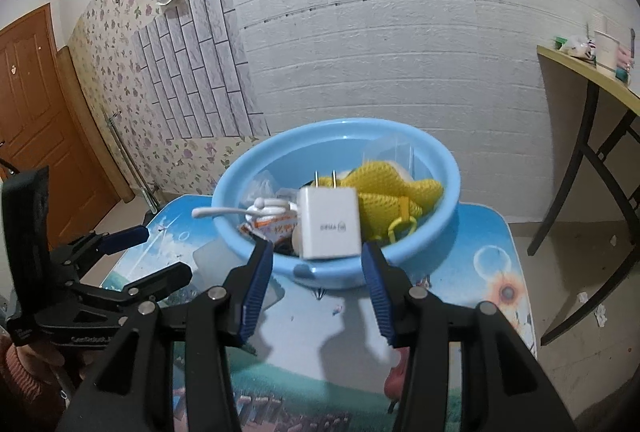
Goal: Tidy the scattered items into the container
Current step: 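Open both tools to release the hook and charger, then withdraw, then grasp the clear plastic box with both tools from its two ends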
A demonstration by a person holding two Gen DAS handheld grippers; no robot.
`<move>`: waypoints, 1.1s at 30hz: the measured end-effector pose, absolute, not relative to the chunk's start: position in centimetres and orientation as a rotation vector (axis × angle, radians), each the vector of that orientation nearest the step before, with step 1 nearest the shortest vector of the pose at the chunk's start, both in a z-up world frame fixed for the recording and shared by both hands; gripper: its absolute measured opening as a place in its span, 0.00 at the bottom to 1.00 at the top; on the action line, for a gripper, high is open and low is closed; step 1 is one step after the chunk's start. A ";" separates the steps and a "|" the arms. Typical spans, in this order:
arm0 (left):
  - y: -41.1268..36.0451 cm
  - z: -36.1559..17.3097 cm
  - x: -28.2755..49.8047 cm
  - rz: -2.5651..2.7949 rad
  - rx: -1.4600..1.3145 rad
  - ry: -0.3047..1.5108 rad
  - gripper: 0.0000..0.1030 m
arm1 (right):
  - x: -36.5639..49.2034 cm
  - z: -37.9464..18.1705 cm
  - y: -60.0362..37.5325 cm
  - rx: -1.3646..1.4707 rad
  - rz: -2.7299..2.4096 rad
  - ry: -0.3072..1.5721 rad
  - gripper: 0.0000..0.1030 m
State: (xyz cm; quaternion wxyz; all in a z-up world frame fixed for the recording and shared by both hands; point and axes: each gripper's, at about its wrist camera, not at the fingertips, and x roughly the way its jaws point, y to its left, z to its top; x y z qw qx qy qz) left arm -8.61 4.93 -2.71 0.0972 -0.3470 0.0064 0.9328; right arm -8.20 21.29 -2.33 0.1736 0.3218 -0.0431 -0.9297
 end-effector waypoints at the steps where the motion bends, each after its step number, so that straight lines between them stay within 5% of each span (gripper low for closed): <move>1: 5.0 -3.1 -8.6 2.765 -1.040 0.029 0.96 | -8.0 -2.5 21.3 0.917 -2.634 -0.124 0.44; 12: 2.0 -6.1 -10.3 2.719 -1.155 -0.013 0.97 | -7.9 -6.1 20.4 1.061 -2.574 -0.124 0.44; 33: 2.8 -8.9 -13.5 2.463 -1.195 0.208 0.99 | -11.2 -10.1 16.1 1.241 -2.405 -0.225 0.44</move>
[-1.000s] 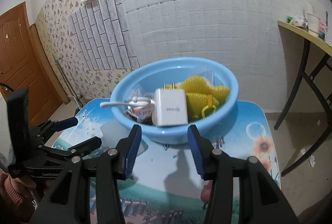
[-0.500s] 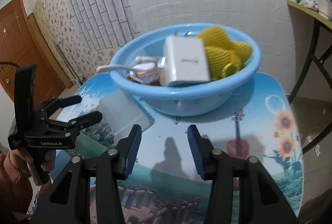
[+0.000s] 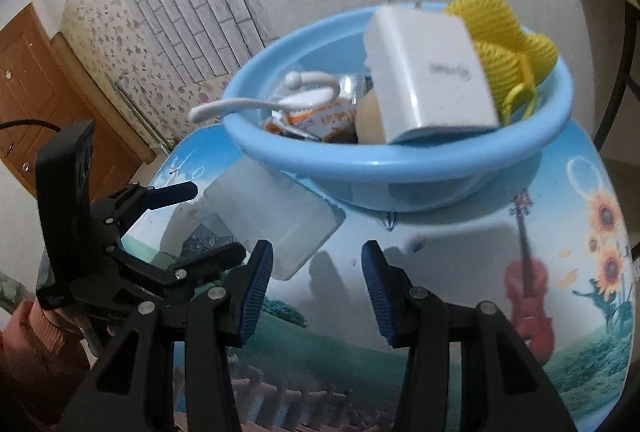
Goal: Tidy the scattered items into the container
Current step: 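Grasp the clear plastic box with both tools from its two ends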
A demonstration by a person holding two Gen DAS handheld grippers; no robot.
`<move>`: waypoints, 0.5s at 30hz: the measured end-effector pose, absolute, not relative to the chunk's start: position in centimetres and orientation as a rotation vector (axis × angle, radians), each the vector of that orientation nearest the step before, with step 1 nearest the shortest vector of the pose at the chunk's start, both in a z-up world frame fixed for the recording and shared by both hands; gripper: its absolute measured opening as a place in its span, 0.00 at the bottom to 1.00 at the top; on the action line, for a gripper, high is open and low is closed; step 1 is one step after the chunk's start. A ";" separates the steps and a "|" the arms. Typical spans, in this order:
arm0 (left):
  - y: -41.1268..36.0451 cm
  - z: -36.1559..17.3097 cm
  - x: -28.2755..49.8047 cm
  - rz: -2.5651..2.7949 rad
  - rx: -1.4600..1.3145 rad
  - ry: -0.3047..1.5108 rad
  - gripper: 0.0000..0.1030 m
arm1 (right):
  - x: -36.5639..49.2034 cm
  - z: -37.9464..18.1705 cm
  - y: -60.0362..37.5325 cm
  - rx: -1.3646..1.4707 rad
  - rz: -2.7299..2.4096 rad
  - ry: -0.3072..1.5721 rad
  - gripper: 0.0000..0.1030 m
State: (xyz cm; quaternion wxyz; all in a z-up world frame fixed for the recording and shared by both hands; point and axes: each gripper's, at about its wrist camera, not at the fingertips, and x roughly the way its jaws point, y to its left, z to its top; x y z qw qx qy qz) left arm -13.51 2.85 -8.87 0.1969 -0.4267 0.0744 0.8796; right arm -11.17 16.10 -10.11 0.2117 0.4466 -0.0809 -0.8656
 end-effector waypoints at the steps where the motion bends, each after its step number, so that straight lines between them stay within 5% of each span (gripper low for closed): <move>1: 3.0 -8.9 -13.6 2.450 -1.193 0.211 0.99 | -11.4 -10.4 15.9 1.251 -2.397 -0.233 0.45; 7: 3.8 -9.1 -14.1 2.393 -1.171 0.272 1.00 | -11.9 -10.7 14.9 1.269 -2.391 -0.228 0.56; 15: 5.1 -9.3 -13.6 2.318 -1.144 0.317 1.00 | -12.4 -11.4 14.0 1.289 -2.377 -0.216 0.56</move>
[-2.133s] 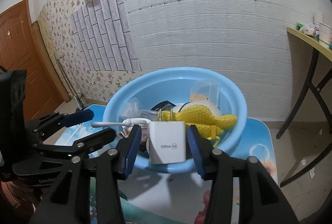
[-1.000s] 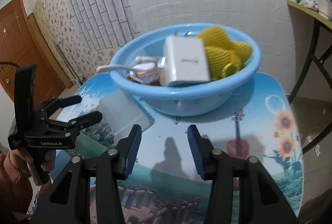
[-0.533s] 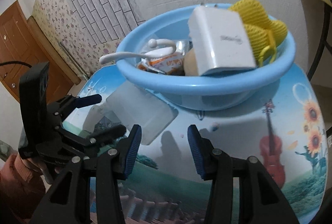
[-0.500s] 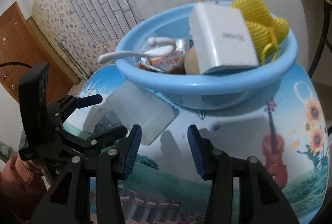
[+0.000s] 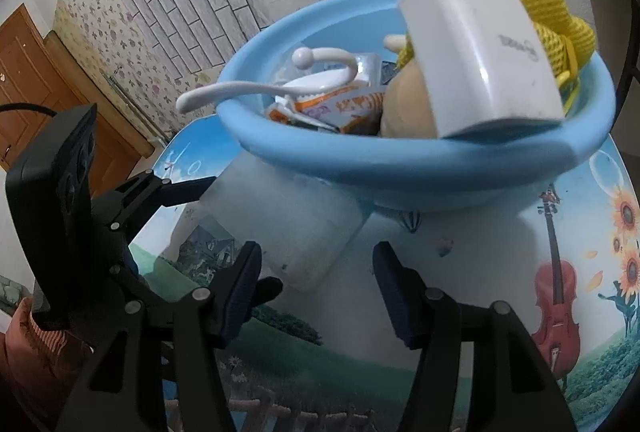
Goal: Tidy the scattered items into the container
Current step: 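Grasp the clear plastic box with both tools from its two ends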
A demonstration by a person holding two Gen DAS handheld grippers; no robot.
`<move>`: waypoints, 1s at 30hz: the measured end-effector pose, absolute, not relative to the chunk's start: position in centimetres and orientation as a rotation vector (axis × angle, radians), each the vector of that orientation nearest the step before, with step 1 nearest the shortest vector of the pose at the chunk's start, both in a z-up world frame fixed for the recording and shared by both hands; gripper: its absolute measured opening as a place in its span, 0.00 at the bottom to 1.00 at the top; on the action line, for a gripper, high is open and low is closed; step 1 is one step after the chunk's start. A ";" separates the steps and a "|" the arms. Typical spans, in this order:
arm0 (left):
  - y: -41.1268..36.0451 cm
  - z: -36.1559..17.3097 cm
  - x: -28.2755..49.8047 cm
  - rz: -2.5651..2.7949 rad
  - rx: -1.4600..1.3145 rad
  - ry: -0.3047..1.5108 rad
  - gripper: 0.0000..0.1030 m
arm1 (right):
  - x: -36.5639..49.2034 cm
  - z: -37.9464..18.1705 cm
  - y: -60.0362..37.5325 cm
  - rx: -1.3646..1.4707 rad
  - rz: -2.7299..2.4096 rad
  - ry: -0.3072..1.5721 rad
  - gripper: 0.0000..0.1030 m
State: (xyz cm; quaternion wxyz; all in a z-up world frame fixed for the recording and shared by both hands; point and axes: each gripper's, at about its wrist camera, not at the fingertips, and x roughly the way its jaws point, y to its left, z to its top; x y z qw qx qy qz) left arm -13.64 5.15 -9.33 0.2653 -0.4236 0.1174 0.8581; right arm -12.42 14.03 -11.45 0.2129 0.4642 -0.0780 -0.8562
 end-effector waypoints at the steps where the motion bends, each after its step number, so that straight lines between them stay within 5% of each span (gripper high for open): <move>1: 5.2 -9.3 -13.6 2.314 -1.143 0.308 1.00 | -12.5 -11.4 13.8 1.290 -2.374 -0.211 0.56; 30: 10.9 -8.3 -4.1 2.444 -1.263 0.082 1.00 | -5.7 -11.1 17.1 1.353 -2.346 -0.220 0.75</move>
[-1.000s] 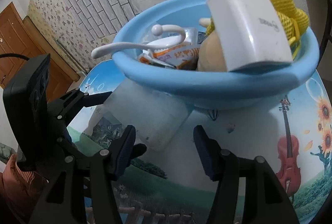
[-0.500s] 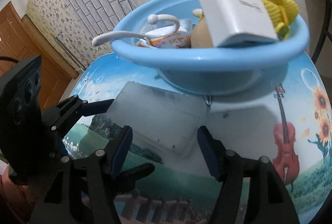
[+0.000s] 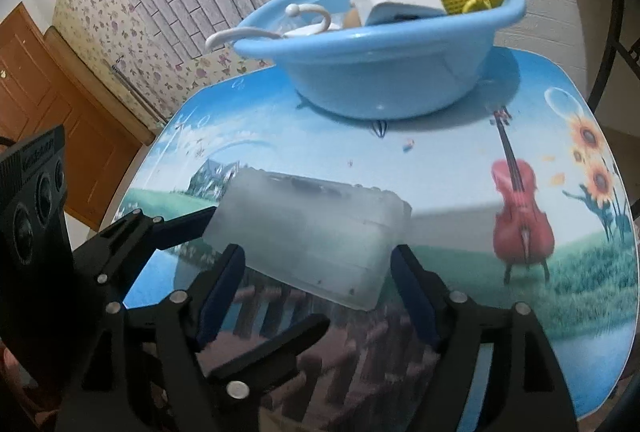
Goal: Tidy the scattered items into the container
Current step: 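Grasp the clear plastic box with both tools from its two ends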
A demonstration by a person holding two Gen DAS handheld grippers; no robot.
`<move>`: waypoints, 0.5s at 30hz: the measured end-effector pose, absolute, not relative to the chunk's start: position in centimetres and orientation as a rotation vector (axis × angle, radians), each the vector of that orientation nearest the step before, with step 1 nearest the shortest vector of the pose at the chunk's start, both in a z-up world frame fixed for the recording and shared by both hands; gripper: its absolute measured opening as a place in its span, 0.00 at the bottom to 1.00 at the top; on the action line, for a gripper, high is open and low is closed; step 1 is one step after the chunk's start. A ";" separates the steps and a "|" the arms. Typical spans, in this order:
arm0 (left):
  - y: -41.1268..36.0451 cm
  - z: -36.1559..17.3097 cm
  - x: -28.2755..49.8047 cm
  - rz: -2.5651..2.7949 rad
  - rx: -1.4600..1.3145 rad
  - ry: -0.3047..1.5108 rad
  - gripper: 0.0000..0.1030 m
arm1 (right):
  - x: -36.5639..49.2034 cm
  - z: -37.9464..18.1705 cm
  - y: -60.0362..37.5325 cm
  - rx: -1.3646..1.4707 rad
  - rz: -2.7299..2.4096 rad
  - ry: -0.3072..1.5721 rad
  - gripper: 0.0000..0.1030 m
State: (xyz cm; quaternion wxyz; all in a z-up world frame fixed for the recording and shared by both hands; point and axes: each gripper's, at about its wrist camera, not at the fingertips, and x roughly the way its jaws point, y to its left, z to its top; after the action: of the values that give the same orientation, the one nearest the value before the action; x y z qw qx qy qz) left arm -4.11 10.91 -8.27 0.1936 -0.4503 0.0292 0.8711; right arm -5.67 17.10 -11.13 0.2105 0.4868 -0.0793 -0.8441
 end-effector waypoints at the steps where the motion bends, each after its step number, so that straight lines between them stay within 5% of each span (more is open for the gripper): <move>1: 11.0 -8.3 -3.9 2.455 -1.265 0.090 1.00 | -5.3 -11.1 17.2 1.351 -2.343 -0.211 0.76; 15: 11.2 -9.1 -2.9 2.592 -1.260 0.035 1.00 | -4.0 -11.9 17.6 1.340 -2.358 -0.183 0.84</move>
State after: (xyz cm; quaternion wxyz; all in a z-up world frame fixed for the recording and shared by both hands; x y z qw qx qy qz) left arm -2.87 11.17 -9.13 0.1295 -0.4335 0.0121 0.8917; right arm -4.02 17.62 -11.93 0.2100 0.4819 -0.0658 -0.8481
